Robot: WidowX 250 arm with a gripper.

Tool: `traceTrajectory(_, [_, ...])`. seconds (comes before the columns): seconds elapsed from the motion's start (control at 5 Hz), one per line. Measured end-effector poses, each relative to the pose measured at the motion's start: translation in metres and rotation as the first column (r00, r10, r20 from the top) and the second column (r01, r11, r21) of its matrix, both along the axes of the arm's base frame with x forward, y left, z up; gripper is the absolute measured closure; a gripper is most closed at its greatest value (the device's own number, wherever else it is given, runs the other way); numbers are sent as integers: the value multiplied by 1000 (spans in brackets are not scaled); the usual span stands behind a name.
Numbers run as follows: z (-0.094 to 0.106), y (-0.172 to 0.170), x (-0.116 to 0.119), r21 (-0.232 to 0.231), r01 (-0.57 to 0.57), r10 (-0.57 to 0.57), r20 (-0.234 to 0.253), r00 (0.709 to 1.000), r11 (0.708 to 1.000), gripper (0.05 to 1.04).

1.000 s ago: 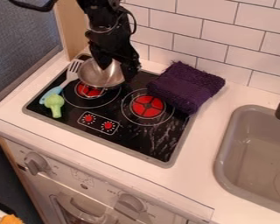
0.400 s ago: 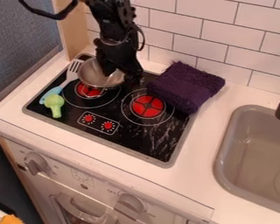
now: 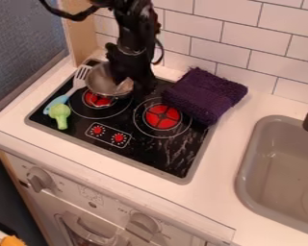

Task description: Move the silver bowl onto the purple cloth

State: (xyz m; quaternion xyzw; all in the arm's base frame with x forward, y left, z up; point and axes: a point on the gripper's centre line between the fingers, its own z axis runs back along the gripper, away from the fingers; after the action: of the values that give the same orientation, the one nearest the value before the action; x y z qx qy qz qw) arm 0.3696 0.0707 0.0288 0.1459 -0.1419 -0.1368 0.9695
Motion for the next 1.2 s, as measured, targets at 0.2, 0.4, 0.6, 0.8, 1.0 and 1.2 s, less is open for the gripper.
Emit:
traceTrajectory(0.2, [0,1,0,-7,-9,9,3,1000,1000,721])
traceTrajectory(0.4, [5,5,0,-20,-29,29,-26,999,999,938])
traceTrajectory(0.6, [8,6,-1,-12,-40,39,-28,999,999,1006])
traceTrajectory(0.8, [9,10,-3,-39,-63,62,-42,997,997,1011])
traceTrajectory(1.0, [10,12,-3,-32,-67,65,-51,997,997,1011])
traceTrajectory(1.2, [24,13,7,-36,-83,82,-17,996,996,1011])
